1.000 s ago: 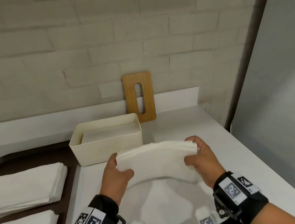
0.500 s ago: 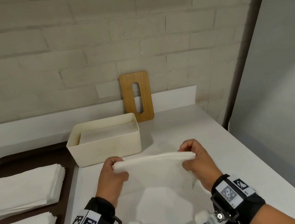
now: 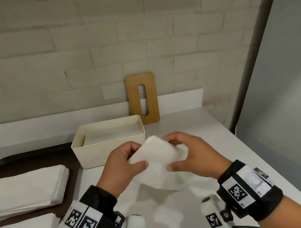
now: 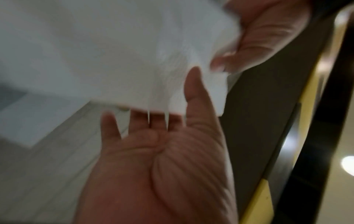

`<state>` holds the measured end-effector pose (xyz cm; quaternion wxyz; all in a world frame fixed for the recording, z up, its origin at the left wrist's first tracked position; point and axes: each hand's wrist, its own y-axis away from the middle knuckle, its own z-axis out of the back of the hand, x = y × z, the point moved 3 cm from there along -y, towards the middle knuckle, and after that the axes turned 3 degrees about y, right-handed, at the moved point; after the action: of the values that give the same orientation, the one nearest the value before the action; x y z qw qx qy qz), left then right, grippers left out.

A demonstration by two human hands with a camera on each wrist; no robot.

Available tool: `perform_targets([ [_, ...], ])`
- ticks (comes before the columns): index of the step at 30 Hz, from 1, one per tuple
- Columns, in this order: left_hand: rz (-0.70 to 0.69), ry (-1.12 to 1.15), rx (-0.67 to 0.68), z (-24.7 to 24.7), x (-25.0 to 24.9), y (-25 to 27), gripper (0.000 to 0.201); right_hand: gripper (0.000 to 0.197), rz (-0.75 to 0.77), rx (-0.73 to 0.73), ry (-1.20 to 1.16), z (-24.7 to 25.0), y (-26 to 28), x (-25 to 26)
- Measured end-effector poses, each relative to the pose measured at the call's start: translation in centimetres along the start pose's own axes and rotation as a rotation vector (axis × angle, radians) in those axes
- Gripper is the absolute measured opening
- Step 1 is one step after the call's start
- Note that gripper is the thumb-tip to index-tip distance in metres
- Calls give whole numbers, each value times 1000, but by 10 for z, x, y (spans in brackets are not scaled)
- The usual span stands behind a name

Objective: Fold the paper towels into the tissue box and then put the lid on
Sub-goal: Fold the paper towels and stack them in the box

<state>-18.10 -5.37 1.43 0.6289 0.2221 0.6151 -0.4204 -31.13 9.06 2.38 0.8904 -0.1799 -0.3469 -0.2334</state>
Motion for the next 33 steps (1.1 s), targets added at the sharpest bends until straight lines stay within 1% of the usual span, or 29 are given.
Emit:
perform_targets([
  [1, -22, 91, -43, -1, -4, -1, 27, 41, -17, 57, -84, -5, -2, 5],
  [2, -37, 198, -99, -1, -5, -2, 34, 29, -39, 47, -207, -7, -4, 9],
  [4, -9, 385, -182, -1, 0, 0, 49, 22, -95, -56, -450, -12, -4, 7],
  [6, 82, 472, -181, -7, 12, 7, 57, 25, -96, -116, -625, -18, -3, 5],
  [7, 129, 452, -158, -11, 18, 11, 56, 29, -89, -115, -677, -22, -2, 5],
  [9, 177, 320, -110, -19, 28, 17, 48, 40, -107, -97, -725, -35, 0, 3],
  [10, 177, 262, -102, -21, 31, 18, 43, 43, -133, -94, -724, -42, 1, 2],
  [12, 162, 196, -121, -25, 30, 17, 33, 41, -156, -111, -674, -51, 1, 3],
  [15, 77, 126, -164, -24, 15, 14, 38, 41, -78, -185, -642, -46, 0, 14],
  [18, -24, 143, -196, -21, -1, 11, 42, 47, 29, -253, -683, -31, -2, 29],
  [20, -53, 140, -191, -20, -3, 10, 42, 52, 59, -275, -703, -28, -2, 30],
  [22, -31, 122, -189, -20, 3, 11, 44, 59, 36, -276, -721, -32, 0, 25],
  [25, 35, 98, -167, -23, 16, 15, 52, 66, -69, -279, -788, -43, 1, 13],
  [27, 42, 64, -157, -25, 19, 15, 54, 63, -109, -271, -813, -47, 0, 8],
  [29, 39, 26, -156, -26, 19, 13, 56, 48, -112, -262, -844, -45, -2, 8],
  [31, 74, -57, -130, -22, 21, 11, 56, 41, -100, -268, -956, -37, -7, 10],
  [33, 132, -142, -67, -16, 29, 11, 47, 41, -80, -297, -1088, -23, -12, 9],
])
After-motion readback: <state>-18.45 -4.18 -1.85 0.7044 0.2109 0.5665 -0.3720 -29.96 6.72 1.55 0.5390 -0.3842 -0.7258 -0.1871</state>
